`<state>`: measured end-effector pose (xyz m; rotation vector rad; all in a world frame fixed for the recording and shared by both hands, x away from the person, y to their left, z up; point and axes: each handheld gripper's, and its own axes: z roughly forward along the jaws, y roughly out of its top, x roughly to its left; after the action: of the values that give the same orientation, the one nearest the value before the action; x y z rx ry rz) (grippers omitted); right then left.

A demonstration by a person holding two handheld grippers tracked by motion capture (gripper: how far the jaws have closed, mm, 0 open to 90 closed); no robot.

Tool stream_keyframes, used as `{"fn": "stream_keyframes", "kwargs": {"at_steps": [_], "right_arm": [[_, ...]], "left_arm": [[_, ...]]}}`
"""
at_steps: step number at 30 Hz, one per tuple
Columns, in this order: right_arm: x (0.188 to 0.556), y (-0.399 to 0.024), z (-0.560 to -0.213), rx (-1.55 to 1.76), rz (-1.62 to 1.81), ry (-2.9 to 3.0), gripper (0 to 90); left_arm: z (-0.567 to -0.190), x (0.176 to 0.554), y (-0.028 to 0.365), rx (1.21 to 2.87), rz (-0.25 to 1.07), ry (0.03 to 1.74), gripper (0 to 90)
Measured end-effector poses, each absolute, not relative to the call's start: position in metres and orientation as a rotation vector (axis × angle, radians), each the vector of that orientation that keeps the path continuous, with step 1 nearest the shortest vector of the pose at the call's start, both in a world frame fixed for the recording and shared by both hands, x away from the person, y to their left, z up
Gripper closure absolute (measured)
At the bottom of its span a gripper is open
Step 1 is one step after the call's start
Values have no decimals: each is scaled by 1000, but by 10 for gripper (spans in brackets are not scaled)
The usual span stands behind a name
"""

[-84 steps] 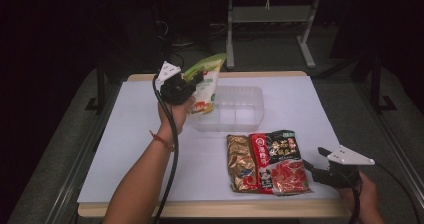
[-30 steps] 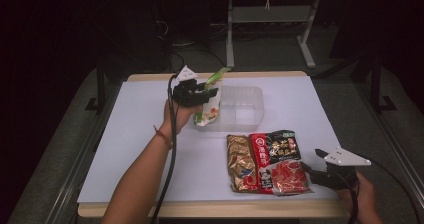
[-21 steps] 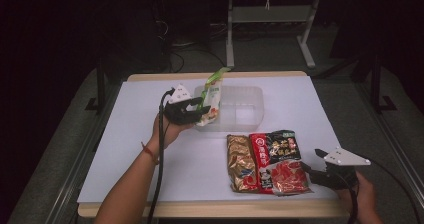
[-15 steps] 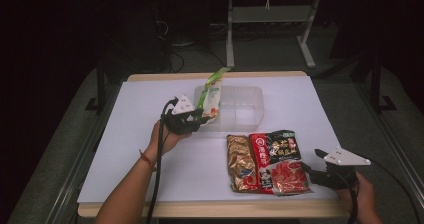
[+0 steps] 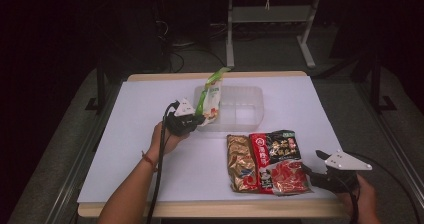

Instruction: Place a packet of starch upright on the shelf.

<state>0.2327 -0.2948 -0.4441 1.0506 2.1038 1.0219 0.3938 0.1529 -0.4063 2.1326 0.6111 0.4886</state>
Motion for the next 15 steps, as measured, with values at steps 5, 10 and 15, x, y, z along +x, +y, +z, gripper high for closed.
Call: {"fn": "stream_keyframes", "kwargs": {"at_steps": [5,10,15], "right_arm": [[229,-294,-444,1049,1019,2099,315],[227,-293,-444,1053,1012,2096,315],[225,-293,-444,1054,1008,2089,317]], "left_arm": [[-407,396,150,2144,500,606,871],[-408,401,144,2169,508,612,894],[-411,409,137,2217,536,615,897]]}}
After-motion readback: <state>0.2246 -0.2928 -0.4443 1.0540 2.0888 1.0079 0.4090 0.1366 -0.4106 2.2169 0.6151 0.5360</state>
